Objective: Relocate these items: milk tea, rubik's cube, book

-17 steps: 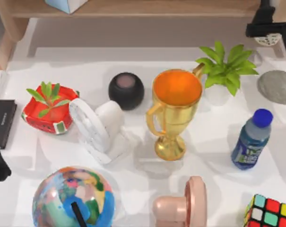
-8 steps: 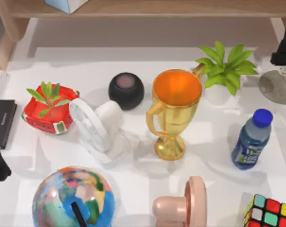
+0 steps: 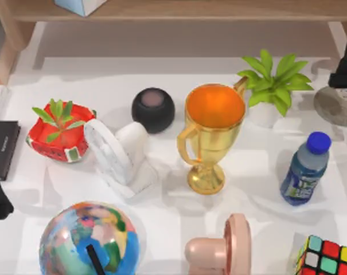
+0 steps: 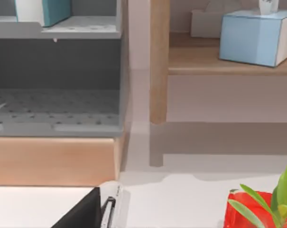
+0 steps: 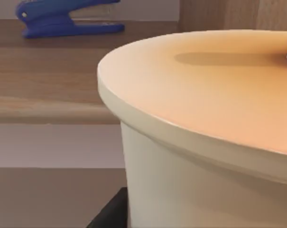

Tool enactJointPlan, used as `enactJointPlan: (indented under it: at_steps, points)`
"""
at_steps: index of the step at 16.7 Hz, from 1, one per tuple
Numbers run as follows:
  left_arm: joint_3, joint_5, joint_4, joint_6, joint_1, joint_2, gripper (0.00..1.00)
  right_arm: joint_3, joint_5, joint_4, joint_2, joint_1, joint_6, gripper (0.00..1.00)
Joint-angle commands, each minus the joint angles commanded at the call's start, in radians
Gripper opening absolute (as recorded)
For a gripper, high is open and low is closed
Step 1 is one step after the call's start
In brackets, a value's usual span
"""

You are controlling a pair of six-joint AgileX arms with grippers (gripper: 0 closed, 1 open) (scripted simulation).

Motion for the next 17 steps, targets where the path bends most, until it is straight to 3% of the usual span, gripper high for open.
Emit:
enactJointPlan:
  at_steps: [8,17]
  points:
    - [0.000,0.000,0.000,0.000,0.000,0.000,1.00,0.023,-0.002,0.053,0.071,0.009,0.006,0.00]
    - [0.000,0.000,0.000,0.000,0.000,0.000,1.00,0.023,-0.002,0.053,0.071,0.009,0.006,0.68]
